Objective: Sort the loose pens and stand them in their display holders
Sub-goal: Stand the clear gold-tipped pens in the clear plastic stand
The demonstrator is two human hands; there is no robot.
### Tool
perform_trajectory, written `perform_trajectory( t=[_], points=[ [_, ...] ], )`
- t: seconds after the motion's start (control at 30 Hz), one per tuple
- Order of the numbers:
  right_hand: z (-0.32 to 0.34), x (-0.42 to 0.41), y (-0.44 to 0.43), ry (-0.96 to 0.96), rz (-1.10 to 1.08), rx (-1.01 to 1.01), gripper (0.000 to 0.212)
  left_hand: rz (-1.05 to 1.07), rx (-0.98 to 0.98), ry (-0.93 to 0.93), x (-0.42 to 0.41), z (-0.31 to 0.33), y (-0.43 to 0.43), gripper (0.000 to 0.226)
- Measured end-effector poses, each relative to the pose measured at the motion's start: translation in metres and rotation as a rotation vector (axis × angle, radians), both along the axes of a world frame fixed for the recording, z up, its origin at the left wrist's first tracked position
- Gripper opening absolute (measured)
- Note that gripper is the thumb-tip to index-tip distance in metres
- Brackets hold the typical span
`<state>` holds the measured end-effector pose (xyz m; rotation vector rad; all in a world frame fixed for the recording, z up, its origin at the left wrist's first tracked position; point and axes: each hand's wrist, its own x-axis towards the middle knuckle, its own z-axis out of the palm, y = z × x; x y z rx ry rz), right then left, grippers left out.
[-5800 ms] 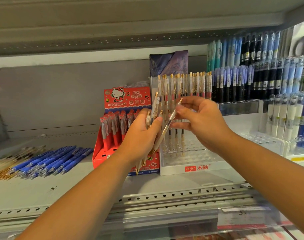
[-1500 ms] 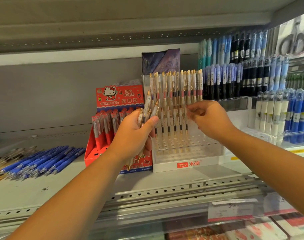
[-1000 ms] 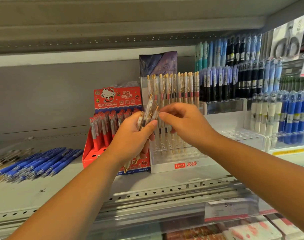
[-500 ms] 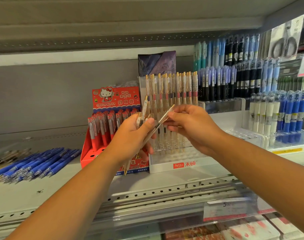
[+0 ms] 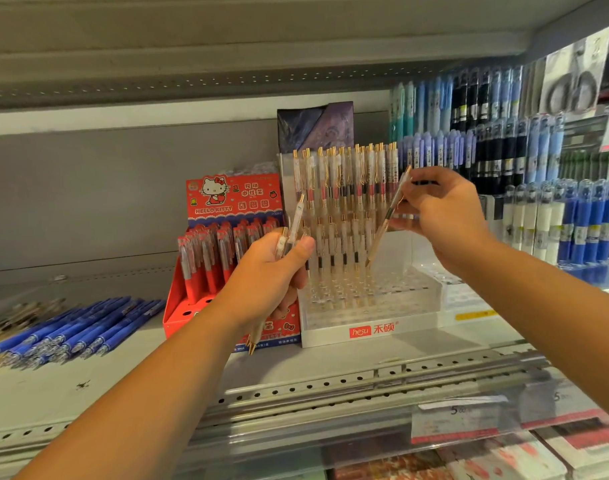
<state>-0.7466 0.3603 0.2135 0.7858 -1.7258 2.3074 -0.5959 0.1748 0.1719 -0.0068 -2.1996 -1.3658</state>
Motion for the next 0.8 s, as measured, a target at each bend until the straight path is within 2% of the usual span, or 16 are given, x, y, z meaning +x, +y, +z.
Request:
perform_trajectory(
  t=[0.23,0.37,0.53,0.63,0.8],
  points=[
    [-0.010,-0.009,-0.002,0.173,-0.076,0.154,0.019,-0.092,0.069,0.002,0.002,0.001,-0.001,0.022],
    [-0.012,-0.008,-0.005,0.228,-0.096,0.265,0.019,-0.051,0.035,0.004,0.002,0.001,0.001,0.018],
    [-0.017,-0.007,-0.008,0.256,-0.067,0.437,0.017,-0.002,-0.074,-0.004,0.001,-0.001,0.003,0.020],
    [-0.018,-0.008,-0.008,0.229,-0.054,0.472,0.016,0.006,-0.095,-0.005,0.001,0.000,0.003,0.021],
    [-0.015,-0.006,-0.007,0.185,-0.052,0.455,0.014,-0.057,0.036,-0.035,-0.001,0.001,0.004,0.015]
  ],
)
